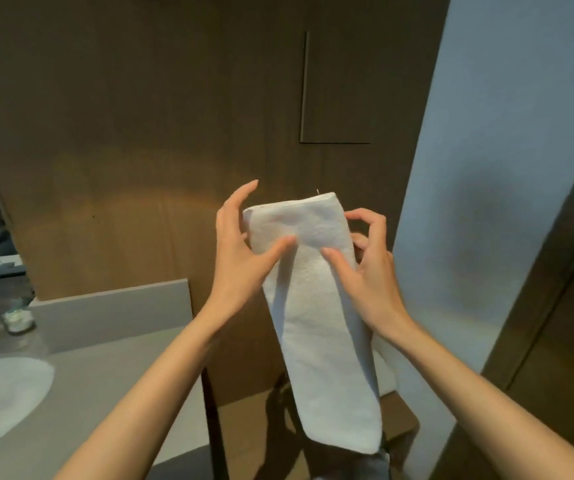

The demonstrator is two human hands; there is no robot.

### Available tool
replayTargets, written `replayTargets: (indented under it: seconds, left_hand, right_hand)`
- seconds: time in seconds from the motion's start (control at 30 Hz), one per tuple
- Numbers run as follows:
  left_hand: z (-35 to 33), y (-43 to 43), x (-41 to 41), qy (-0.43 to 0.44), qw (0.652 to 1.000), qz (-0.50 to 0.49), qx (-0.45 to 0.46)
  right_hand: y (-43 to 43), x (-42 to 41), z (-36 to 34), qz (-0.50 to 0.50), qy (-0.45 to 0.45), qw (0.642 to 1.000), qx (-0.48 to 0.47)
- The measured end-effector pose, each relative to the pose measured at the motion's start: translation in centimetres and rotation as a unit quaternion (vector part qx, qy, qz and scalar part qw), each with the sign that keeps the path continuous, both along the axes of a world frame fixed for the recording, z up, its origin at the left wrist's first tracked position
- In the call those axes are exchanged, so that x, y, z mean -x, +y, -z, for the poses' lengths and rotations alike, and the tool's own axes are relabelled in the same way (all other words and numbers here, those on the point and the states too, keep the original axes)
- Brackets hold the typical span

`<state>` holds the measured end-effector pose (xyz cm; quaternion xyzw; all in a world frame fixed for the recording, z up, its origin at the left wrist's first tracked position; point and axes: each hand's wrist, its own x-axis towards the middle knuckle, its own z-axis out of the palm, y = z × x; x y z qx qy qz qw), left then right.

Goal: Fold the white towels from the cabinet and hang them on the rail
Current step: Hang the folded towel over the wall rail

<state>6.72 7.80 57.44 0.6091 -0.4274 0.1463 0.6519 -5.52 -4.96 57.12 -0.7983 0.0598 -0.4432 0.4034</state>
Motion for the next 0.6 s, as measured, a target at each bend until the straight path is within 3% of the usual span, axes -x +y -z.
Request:
replayTargets:
  seconds: [0.1,0.2,0.37,0.6]
  left_hand:
    - [0.5,-2.6,3.6,0.132,0.989,0.069,-0.015]
    - [-0.5,-5.0,5.7,0.233,0.959,0.123,-0.101]
    - [-4.4,-8.8,7.9,0.217,0.949,0.201,-0.108]
    - [-12.4,-16.3,8.4,0.159,0.971,0.173,-0.049]
  right_hand:
    - [-2.6,3.4,-2.5,0.033,-0.029,0.999,0.023]
    - [-5.2,6.2,-5.5,0.047,-0.046,0.997,0.034]
    - [-9.7,9.1,-10.4,0.039,-0.079,0.996,0.011]
    - [-16.8,9.6,-18.5,0.095,-0.009,0.994,0.05]
